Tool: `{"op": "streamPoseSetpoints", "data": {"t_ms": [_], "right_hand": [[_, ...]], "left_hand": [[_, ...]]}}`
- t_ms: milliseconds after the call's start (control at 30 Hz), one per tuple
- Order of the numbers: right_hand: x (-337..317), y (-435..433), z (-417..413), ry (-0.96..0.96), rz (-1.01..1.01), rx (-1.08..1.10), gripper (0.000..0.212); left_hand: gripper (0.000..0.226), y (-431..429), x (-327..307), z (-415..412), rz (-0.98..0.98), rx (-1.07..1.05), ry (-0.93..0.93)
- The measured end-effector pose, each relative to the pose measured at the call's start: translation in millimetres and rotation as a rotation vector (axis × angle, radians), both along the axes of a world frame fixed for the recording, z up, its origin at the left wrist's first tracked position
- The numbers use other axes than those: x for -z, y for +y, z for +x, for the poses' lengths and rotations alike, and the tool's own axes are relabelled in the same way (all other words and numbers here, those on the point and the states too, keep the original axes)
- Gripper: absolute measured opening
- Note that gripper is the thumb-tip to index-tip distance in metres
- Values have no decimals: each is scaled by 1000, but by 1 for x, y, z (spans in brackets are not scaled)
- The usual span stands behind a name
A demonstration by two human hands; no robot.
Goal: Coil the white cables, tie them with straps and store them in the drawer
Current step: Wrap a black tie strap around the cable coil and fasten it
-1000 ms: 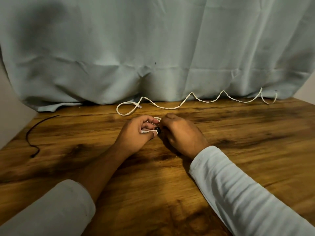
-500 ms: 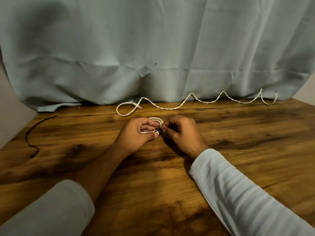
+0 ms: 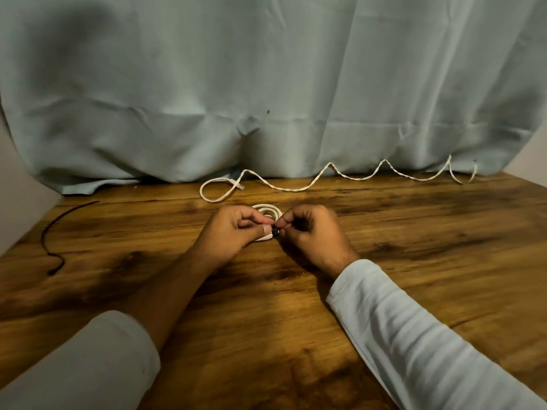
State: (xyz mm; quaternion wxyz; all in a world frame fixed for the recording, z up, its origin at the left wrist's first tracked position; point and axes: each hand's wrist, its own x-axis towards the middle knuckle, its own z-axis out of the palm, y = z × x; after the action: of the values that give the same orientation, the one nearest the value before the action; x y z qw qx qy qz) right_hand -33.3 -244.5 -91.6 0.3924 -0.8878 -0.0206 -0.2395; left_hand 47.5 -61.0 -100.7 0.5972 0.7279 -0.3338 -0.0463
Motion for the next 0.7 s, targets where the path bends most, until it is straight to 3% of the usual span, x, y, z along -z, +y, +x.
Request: {"op": "streamPoseSetpoints", "data": {"t_ms": [233,433,700], "right_hand": [[3,1,2,-7,88,-69,36],[-2,5,4,-9,-281,-11,39],[-9,8,-2,-26,-308,-68,25]], "left_hand": [[11,-1,2,1,-12,-19,-17],[9,-2,4,4,55,-65,-91],[8,-4,1,1,66,-221,-127]]}}
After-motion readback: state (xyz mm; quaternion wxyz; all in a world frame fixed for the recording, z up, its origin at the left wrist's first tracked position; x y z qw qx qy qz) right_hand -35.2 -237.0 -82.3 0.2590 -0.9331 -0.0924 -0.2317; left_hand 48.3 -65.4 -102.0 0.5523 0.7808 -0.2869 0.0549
